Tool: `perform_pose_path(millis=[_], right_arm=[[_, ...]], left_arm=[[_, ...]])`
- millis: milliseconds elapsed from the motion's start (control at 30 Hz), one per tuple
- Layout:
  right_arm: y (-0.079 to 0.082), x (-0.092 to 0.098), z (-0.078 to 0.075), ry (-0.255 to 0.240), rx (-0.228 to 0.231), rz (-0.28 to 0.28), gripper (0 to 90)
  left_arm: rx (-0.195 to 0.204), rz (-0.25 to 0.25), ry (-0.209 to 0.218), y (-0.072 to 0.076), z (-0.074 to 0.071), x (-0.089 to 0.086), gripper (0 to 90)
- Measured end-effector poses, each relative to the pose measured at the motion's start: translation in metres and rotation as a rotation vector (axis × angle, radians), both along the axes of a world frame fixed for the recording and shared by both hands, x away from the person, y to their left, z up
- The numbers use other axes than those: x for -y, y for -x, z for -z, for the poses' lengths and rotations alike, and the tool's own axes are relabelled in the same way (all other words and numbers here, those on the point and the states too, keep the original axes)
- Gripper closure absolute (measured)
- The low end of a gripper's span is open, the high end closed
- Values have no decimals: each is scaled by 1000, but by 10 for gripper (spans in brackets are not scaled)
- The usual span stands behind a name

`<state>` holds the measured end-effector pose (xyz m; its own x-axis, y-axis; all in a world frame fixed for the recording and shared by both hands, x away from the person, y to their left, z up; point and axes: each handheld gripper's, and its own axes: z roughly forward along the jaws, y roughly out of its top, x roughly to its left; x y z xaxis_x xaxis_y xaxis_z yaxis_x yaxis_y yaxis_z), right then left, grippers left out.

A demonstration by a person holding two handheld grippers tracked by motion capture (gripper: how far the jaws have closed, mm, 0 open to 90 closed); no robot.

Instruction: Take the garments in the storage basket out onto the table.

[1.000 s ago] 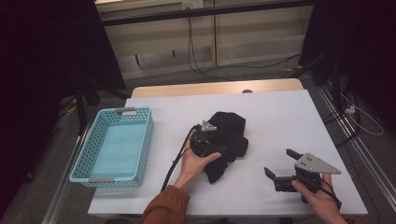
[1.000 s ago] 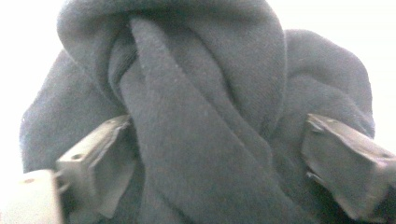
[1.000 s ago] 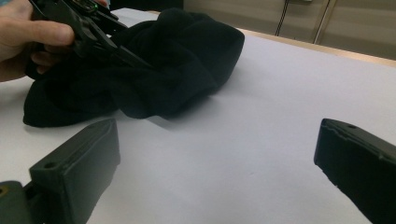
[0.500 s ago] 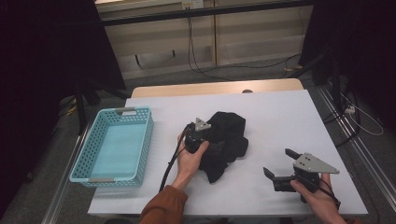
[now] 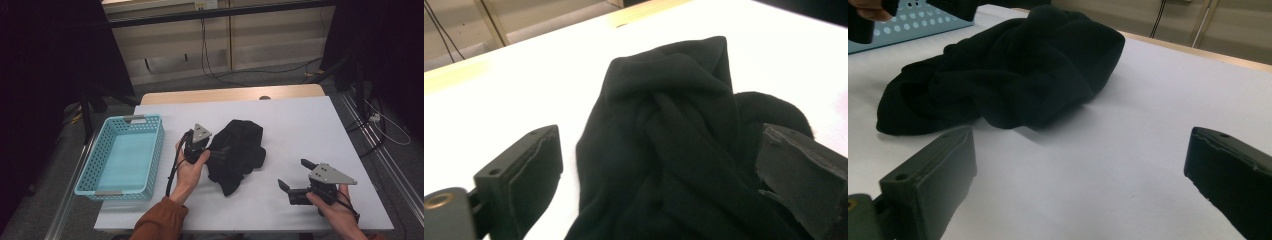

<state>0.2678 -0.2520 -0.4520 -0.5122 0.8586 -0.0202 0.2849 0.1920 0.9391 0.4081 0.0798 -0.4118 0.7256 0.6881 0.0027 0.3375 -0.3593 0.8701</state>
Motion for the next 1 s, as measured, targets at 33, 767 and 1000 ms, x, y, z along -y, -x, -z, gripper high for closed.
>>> perform_pose_path(millis=[33, 767, 1000], right_arm=[[-1, -1, 0, 2, 1, -1, 0], [-24, -33, -7, -25, -10, -60, 6], [-38, -47, -16, 1, -2, -85, 8]], left_arm=[[1, 6, -7, 1, 1, -2, 48], [10, -21, -11, 40, 9, -53, 51], [12, -24, -8, 49, 10, -64, 48]])
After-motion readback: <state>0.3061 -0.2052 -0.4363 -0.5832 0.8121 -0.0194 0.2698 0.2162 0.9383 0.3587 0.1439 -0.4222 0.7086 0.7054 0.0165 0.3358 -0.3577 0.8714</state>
